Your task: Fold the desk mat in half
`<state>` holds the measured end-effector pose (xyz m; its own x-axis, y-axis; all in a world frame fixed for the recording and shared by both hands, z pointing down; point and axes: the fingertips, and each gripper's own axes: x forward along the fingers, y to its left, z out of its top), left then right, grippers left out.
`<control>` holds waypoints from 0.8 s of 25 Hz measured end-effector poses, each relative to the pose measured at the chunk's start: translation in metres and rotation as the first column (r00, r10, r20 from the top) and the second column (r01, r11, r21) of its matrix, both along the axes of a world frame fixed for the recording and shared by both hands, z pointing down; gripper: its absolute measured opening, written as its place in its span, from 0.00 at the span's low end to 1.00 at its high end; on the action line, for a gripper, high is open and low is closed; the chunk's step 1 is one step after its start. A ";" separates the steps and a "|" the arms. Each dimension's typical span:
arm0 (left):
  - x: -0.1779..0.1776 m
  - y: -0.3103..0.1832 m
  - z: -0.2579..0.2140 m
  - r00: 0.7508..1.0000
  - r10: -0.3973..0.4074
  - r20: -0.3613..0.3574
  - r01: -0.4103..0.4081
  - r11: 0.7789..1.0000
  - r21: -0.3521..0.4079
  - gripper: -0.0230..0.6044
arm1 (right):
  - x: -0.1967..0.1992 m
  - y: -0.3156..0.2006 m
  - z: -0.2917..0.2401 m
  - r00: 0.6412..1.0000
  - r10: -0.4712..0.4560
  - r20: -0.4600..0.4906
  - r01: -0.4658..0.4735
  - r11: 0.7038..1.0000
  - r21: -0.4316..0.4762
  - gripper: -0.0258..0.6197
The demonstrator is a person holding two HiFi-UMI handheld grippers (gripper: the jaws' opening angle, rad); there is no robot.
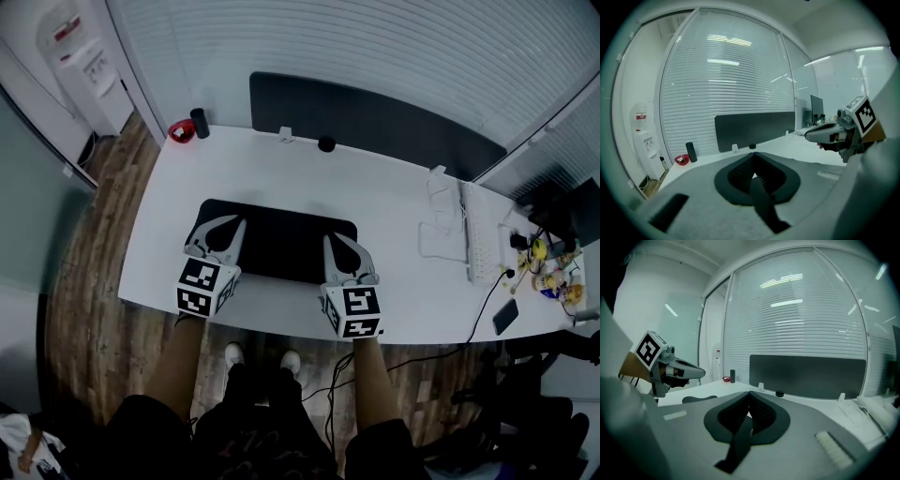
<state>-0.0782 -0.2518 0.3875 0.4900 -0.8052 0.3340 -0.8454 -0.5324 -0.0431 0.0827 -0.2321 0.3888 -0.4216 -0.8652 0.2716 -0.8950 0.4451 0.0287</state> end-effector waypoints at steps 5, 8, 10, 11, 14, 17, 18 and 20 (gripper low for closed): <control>0.000 0.013 -0.011 1.000 -0.001 -0.005 0.001 1.000 0.014 0.04 | 0.000 0.011 -0.014 0.999 0.033 0.004 -0.033 0.999 0.026 0.05; -0.001 0.021 -0.020 1.000 -0.009 -0.006 0.009 1.000 0.026 0.04 | -0.006 0.020 -0.025 1.000 0.021 0.002 -0.021 0.999 0.044 0.05; -0.003 0.027 -0.027 1.000 -0.015 -0.009 0.015 0.999 0.035 0.04 | -0.009 0.026 -0.032 1.000 0.020 0.010 -0.020 0.998 0.052 0.05; -0.004 0.029 -0.030 1.000 -0.017 -0.011 0.018 0.999 0.042 0.04 | -0.010 0.029 -0.035 1.000 0.022 0.017 -0.023 0.998 0.055 0.05; -0.007 0.037 -0.039 0.999 -0.027 -0.023 0.029 0.998 0.055 0.04 | -0.012 0.037 -0.044 1.000 0.026 0.017 -0.027 0.997 0.079 0.05; -0.009 0.045 -0.044 0.999 -0.031 -0.024 0.032 0.998 0.060 0.04 | -0.017 0.043 -0.052 1.000 0.018 -0.004 -0.017 0.994 0.104 0.05; -0.009 0.047 -0.045 0.999 -0.031 -0.026 0.032 0.998 0.060 0.04 | -0.018 0.045 -0.055 1.000 0.016 -0.004 -0.016 0.994 0.105 0.05; -0.009 0.051 -0.048 0.999 -0.032 -0.024 0.033 0.997 0.063 0.04 | -0.019 0.047 -0.061 1.000 0.018 -0.006 -0.017 0.994 0.109 0.05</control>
